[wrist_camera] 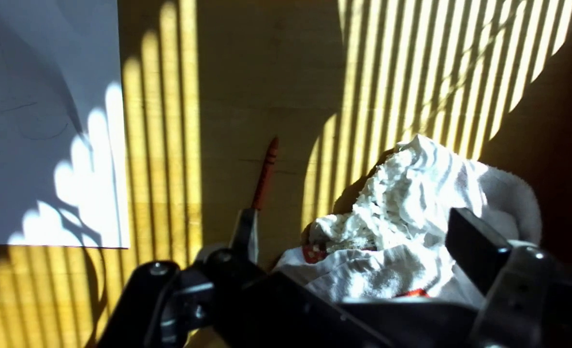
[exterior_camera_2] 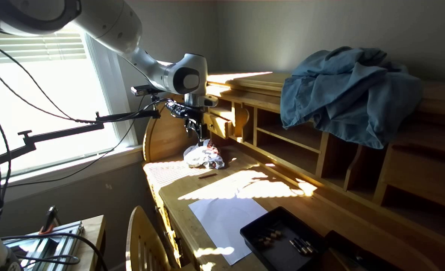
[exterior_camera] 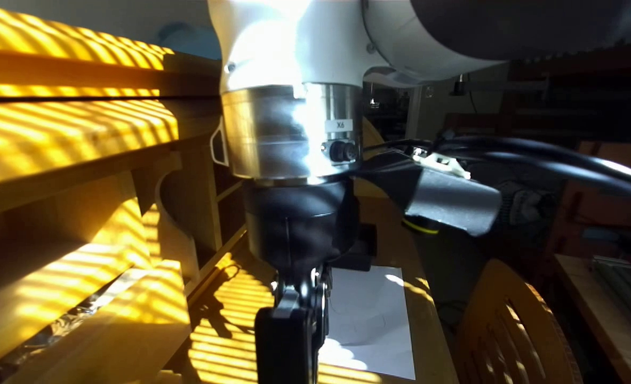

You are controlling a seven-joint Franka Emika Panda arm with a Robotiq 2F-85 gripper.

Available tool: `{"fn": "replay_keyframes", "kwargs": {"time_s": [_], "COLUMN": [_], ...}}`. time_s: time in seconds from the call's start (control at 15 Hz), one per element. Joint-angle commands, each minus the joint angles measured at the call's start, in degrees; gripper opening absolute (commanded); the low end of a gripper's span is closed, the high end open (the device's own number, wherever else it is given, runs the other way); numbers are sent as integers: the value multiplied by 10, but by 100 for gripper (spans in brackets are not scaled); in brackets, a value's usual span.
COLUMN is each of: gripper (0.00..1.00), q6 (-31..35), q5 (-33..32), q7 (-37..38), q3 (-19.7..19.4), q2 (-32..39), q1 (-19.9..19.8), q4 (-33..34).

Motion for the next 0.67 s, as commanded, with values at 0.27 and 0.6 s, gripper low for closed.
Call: {"fn": "replay_keyframes", "kwargs": {"time_s": [0.27, 0.6], "gripper": [100, 100], "q6": [84, 147], "q5": [-26, -68], "q7": [84, 117], "q3": [-14, -28], "q2": [-56, -70], "q1": [1, 3], "q4": [-117, -169]}}
